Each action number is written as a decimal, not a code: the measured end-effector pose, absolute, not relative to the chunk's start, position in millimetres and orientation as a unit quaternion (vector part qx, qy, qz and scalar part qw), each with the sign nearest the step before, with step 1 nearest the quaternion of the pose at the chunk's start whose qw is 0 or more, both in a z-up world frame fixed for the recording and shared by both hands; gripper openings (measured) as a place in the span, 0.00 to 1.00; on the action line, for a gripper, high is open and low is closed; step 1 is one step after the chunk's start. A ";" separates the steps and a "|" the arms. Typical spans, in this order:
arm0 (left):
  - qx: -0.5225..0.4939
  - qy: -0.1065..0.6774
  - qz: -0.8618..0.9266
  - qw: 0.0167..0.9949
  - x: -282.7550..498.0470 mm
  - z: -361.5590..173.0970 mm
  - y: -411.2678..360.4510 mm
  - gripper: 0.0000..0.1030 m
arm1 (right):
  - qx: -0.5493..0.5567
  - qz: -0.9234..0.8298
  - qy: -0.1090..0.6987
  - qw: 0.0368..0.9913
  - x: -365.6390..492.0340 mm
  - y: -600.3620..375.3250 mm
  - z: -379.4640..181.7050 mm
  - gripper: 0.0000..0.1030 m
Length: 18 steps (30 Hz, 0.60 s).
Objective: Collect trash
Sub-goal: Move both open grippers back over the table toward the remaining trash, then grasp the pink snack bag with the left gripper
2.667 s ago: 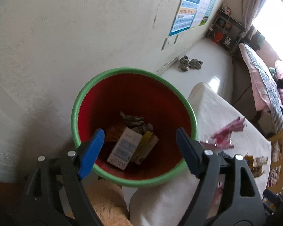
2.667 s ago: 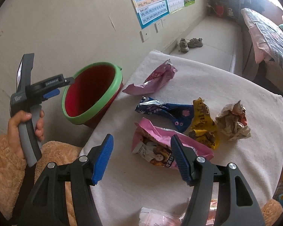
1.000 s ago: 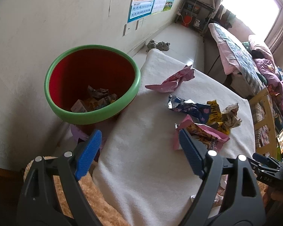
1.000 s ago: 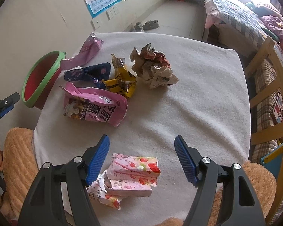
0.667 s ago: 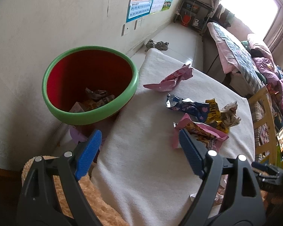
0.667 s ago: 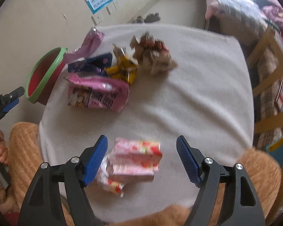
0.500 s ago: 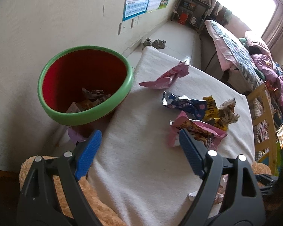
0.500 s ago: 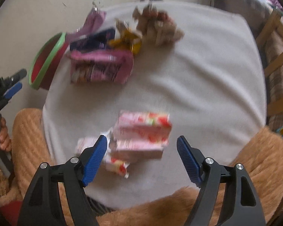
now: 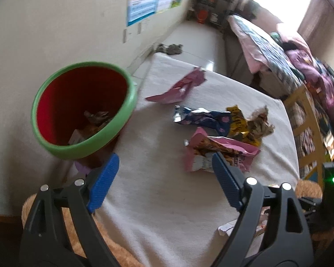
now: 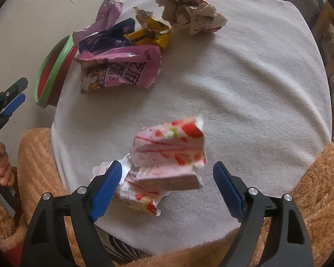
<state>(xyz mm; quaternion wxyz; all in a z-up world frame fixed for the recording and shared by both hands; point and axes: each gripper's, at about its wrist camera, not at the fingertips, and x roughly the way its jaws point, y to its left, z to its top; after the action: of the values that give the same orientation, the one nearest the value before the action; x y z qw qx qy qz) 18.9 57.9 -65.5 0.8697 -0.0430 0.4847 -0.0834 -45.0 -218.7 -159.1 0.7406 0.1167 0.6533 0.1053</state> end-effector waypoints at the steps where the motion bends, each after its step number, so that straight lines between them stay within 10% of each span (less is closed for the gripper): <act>1: -0.025 0.483 -0.098 0.870 21.2 -65.6 50.0 0.80 | 0.118 0.103 0.653 0.741 -44.8 -221.0 -159.1 0.79; 12: 0.334 0.463 -0.279 0.772 41.4 -116.7 -77.1 0.80 | 0.133 0.082 0.628 0.762 -47.6 -240.7 -147.9 0.79; 18: 0.347 0.525 -0.303 0.716 57.6 -151.3 -105.6 0.69 | 0.151 0.071 0.609 0.775 -52.2 -257.0 -136.6 0.79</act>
<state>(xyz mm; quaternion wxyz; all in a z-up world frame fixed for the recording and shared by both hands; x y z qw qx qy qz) 57.6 -105.6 -151.3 0.7160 0.3467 0.5249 -0.3028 -52.2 -257.0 -136.6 0.7750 0.1511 0.6095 0.0713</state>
